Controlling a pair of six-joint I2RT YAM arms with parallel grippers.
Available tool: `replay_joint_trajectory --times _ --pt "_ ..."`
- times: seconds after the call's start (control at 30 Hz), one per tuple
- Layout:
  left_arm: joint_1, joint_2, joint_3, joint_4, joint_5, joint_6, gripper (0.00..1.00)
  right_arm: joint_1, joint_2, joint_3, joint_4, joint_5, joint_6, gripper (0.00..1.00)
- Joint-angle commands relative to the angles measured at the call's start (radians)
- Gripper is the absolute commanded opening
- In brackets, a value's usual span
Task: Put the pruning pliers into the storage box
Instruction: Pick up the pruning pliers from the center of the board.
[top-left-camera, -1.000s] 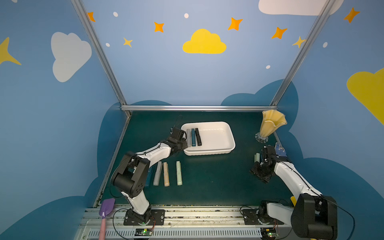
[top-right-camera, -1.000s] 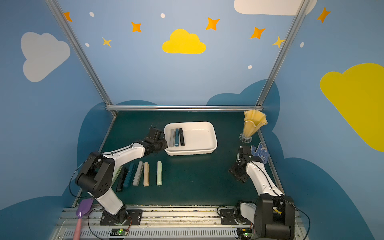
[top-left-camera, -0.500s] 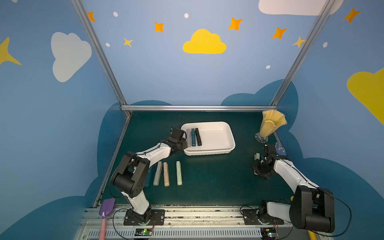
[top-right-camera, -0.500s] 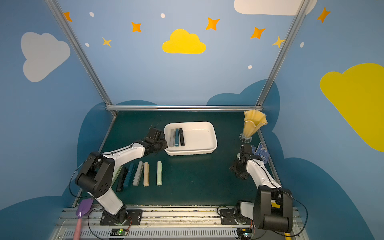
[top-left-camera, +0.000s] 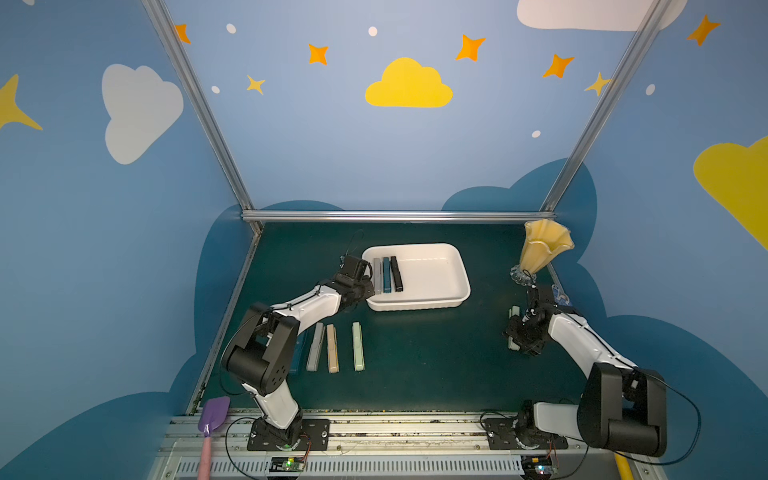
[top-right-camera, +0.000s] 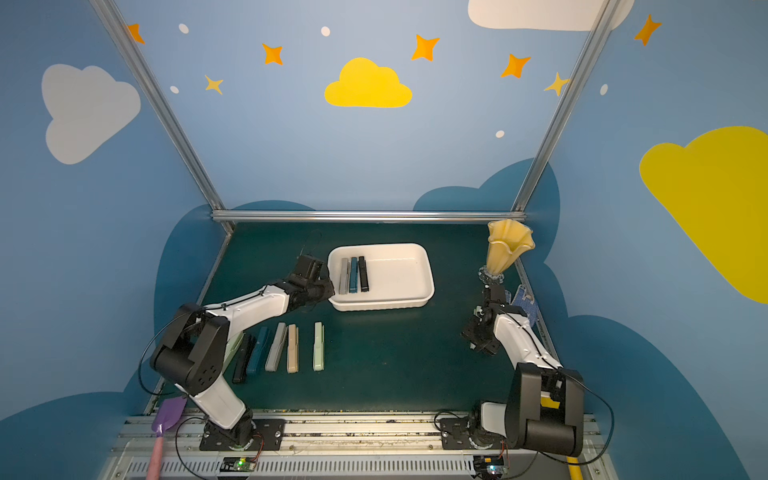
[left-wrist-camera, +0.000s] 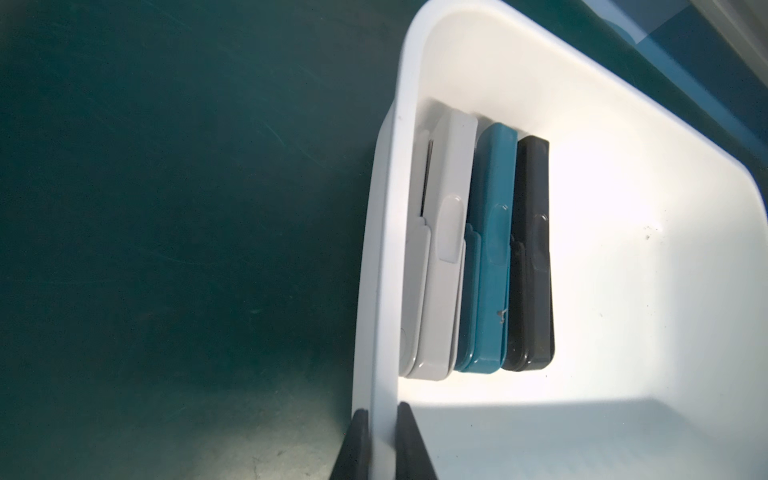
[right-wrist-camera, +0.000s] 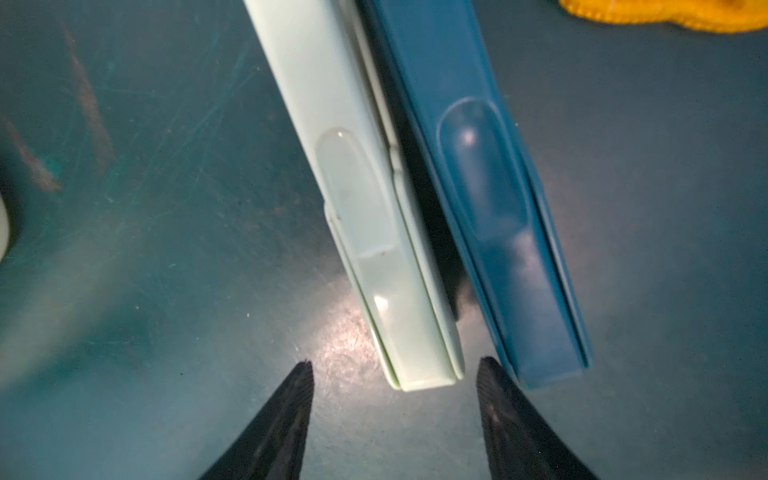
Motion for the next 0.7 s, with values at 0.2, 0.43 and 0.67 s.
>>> replay_joint_trajectory --times 0.2,0.43,0.67 --pt "0.009 -0.025 0.000 0.015 -0.005 0.010 0.12 -0.005 0.077 0.062 -0.003 -0.010 -0.069 0.61" --pt "0.010 -0.026 0.005 0.012 -0.008 0.014 0.12 -0.007 0.127 0.095 -0.007 -0.021 -0.110 0.59" --pt "0.012 -0.028 0.006 0.009 -0.009 0.016 0.12 0.010 0.141 0.100 -0.012 -0.050 -0.122 0.50"
